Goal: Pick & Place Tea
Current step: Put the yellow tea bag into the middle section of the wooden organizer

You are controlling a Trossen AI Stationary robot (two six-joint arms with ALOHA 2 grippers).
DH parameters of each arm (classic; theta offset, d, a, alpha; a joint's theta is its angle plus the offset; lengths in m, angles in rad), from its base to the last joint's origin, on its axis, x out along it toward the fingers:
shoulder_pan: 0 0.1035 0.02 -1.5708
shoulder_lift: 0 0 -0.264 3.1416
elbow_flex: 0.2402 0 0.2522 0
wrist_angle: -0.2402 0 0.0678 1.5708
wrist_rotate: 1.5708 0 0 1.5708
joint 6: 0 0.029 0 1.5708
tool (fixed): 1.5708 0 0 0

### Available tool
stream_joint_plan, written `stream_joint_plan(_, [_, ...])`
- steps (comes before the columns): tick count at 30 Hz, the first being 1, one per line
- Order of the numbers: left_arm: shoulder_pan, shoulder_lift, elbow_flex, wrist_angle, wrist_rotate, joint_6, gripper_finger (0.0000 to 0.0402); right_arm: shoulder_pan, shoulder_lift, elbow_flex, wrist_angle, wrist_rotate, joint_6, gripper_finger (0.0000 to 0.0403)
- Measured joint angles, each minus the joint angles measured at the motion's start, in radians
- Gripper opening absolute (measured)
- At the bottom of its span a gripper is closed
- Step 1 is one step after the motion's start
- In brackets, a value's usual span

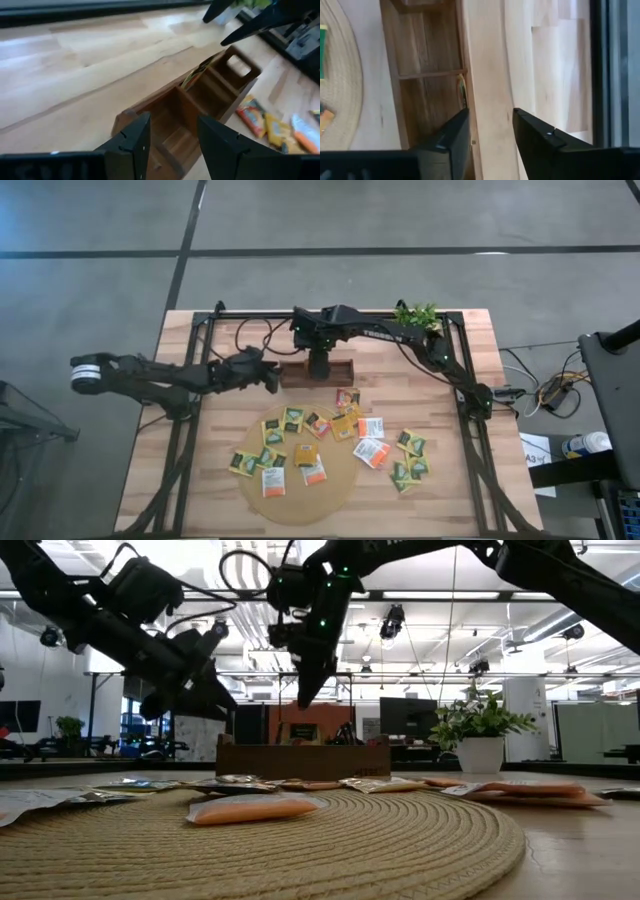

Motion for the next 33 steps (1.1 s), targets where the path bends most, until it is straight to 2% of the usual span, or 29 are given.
stream_joint_plan(6, [-0.003,-0.106,0.007,-0.002,0.059,0.016,0.0154,0.001,-0.049,-0.016,-0.037,-0.003,0.088,0.0151])
stream_joint_plan(12, [-0.005,-0.243,0.011,-0.007,0.149,0.063,0.0154,0.006,-0.139,-0.148,0.004,-0.009,0.185,0.0142])
stream_joint_plan(16, [-0.004,-0.323,0.011,-0.048,0.160,0.085,0.0154,0.008,-0.244,-0.336,0.088,-0.010,0.278,0.0137])
stream_joint_plan(22, [-0.004,-0.398,0.011,-0.094,0.201,0.081,0.0154,0.029,-0.482,-0.712,0.304,-0.013,0.508,0.0134])
stream_joint_plan(27, [-0.002,-0.381,0.011,-0.094,0.287,0.057,0.0154,0.053,-0.644,-0.959,0.440,-0.047,0.783,0.0134])
stream_joint_plan(33, [-0.007,-0.325,0.011,-0.094,0.322,0.090,0.0154,0.100,-0.713,-1.150,0.543,-0.084,1.066,0.0133])
